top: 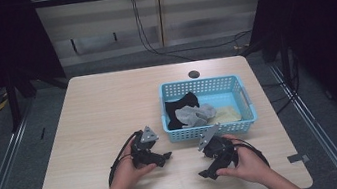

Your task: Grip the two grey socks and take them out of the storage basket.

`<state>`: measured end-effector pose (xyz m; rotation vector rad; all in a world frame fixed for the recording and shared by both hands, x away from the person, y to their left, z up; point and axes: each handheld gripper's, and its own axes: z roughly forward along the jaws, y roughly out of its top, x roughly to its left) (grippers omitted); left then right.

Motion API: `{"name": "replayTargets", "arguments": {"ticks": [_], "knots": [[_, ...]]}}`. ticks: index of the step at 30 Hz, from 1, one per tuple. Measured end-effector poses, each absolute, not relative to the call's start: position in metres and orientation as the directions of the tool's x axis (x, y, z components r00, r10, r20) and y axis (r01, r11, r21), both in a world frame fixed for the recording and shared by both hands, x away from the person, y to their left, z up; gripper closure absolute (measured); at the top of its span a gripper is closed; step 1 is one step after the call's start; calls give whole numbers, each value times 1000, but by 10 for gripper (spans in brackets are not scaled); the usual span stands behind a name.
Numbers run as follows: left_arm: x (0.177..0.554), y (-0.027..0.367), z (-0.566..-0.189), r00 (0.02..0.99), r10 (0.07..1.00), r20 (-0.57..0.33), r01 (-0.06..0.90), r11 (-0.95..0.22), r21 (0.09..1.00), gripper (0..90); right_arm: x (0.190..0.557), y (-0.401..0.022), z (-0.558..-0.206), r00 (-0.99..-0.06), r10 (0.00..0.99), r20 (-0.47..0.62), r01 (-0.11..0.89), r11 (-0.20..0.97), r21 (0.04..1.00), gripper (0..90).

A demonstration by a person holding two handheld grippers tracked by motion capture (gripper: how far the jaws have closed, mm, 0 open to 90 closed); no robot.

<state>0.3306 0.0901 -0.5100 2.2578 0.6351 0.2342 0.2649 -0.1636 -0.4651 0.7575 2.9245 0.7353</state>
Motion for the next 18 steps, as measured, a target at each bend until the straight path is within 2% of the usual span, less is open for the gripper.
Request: {"name": "replayTargets", "arguments": {"ticks": [5, 10, 18], "knots": [[331, 90, -510, 858, 513, -28, 371, -579, 726, 131, 267, -164, -447, -880, 463, 106, 461, 781, 420, 242], [331, 90, -510, 859, 511, -25, 368, -583, 724, 131, 274, -164, -425, -883, 456, 112, 466, 821, 330, 249], [331, 90, -510, 860, 510, -28, 369, -584, 723, 128, 287, -167, -401, -878, 473, 75, 469, 817, 336, 246]]}}
